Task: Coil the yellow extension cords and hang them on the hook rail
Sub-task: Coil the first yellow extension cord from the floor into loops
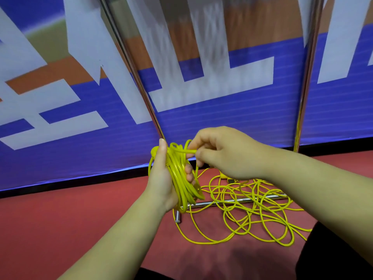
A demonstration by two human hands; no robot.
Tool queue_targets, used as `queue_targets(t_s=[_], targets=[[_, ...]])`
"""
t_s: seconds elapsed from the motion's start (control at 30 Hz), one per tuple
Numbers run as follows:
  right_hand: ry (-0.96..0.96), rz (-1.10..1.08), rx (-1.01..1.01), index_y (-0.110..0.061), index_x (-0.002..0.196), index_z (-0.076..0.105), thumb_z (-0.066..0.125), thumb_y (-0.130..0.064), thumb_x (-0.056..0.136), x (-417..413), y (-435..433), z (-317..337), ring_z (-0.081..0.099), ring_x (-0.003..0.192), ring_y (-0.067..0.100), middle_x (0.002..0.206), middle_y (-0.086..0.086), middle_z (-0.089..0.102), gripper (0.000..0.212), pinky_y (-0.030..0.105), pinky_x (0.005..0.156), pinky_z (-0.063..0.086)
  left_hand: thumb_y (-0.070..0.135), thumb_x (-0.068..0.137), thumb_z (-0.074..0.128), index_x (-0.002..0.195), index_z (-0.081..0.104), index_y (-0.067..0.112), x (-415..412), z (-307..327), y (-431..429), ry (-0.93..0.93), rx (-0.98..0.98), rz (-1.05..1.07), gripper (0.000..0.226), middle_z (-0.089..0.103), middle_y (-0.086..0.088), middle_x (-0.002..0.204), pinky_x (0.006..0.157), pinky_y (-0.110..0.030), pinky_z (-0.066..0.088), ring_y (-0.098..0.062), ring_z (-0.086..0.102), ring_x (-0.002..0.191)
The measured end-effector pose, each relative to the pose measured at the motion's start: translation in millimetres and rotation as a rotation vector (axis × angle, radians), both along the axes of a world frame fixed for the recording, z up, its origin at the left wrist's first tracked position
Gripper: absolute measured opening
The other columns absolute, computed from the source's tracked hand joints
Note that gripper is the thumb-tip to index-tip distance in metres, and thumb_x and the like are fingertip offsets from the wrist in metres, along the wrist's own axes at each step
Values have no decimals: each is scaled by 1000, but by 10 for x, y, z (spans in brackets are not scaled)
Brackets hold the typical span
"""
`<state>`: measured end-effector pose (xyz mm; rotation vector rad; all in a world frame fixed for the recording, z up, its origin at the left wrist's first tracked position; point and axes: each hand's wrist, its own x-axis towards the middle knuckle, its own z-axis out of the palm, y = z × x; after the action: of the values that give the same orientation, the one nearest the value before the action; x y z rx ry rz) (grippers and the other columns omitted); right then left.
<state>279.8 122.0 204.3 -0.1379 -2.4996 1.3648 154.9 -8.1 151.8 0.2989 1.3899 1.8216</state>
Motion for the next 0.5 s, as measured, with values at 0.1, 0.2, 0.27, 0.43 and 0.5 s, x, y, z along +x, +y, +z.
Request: queue_targets(t_s=[0.1, 0.2, 0.27, 0.43, 0.5], targets=[[11, 77, -21, -12, 102, 72, 61, -10, 96, 7, -65, -70, 70, 72, 7, 77, -3, 75, 13, 13, 62, 49, 74, 84, 55, 88, 67, 11, -47, -34, -11, 21, 6, 33, 65, 53, -11, 65, 65, -36, 40, -24, 46, 55], [-6, 112, 18, -23, 93, 75, 63, -14, 95, 25, -80, -119, 67, 64, 3, 74, -5, 71, 15, 11, 60, 47, 54, 91, 61, 104, 63, 9, -43, -12, -11, 9, -15, 70, 47, 57, -15, 70, 70, -44, 45, -30, 54, 56], [-35, 131, 72, -35, 87, 72, 61, -17, 96, 41, -102, -152, 62, 58, -1, 68, -12, 67, 23, 7, 59, 41, 40, 94, 59, 107, 63, 12, -25, 58, -3, 0, -20, 110, 31, 52, -10, 70, 64, -45, 49, -27, 53, 52], [-68, 159, 79, -40, 136, 58, 54, -17, 100, 46, -94, -228, 65, 72, 6, 87, -10, 72, 43, 13, 68, 46, 23, 83, 66, 97, 65, 11, -67, 249, 1, 53, 76, 269, 19, 49, -1, 62, 58, -31, 46, -19, 47, 51], [-58, 172, 45, -41, 141, 50, 53, -17, 101, 51, -59, -267, 63, 77, 20, 89, -12, 72, 47, 27, 71, 51, 21, 89, 62, 91, 66, 11, -98, 328, -14, 71, 147, 315, 11, 50, 0, 60, 55, -27, 45, -15, 50, 50]])
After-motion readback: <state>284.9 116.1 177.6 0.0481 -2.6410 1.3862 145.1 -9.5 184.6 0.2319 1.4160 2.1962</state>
